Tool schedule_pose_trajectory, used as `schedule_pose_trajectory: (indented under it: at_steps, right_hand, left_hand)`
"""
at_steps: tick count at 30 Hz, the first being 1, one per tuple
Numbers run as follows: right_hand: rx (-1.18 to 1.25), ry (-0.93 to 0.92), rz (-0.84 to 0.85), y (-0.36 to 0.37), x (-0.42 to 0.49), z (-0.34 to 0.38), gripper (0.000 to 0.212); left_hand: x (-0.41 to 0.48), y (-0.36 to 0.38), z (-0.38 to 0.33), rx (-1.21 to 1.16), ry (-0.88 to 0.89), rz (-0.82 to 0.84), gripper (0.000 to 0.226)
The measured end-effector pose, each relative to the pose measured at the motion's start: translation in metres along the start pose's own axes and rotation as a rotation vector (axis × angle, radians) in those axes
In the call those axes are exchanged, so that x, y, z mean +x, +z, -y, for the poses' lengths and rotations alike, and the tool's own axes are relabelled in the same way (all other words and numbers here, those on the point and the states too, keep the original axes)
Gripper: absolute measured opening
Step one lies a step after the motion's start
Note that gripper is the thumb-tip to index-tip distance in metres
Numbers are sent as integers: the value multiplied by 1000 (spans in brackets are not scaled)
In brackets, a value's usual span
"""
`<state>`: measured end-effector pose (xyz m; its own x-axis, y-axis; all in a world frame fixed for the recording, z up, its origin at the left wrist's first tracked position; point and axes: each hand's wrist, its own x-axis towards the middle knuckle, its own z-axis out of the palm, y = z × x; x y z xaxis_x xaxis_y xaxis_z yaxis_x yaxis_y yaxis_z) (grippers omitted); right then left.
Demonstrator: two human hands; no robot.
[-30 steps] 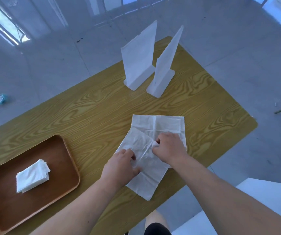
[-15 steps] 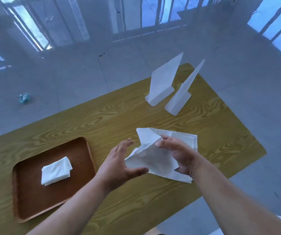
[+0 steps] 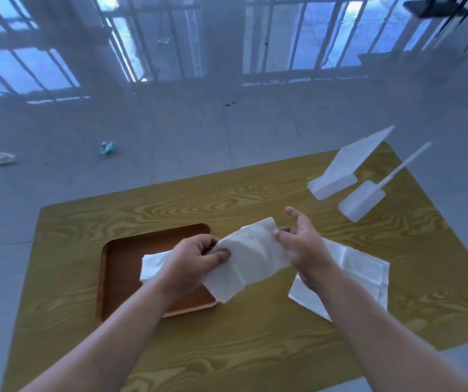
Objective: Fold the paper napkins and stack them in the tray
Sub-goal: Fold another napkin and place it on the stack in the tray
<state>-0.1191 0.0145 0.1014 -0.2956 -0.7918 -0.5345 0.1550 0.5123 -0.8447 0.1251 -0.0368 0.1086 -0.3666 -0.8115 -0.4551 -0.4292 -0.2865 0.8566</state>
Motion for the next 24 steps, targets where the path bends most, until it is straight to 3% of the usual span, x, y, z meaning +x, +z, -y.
schedule_pose_trajectory:
  at_steps: [2,3,7,10,13,16,21,24]
  right_hand:
    - [-237,-98,-207,16,0,-3,51]
    - [-295,-168,-233,24,-2,-4,45]
    - [-405,-350,-77,56,-12,-10,22]
    - [-471,-387,60,79,-21,-12,37]
    - [-611,-467,107,94,-30,-10,69]
    - [-524,-383,231,111,-34,2,86]
    - [-438,-316,337,132,-38,16,86]
    - [-578,-398,335,140,-40,16,102]
  left_hand:
    - [-7,-14,-1,-242,-94,46,13]
    - [-10,-20,0,-329,-131,49,12]
    - [-16,-38,7,-565,-219,-27,12]
    - [-23,-53,9,-702,-171,-14,20]
    - [-24,-65,13,-750,-158,-47,61]
    - [-25,-75,15,-852,-156,-43,87]
    - [-32,-87,13,-958,-95,-76,85]
    - [-35,-94,12,-998,-83,-150,81]
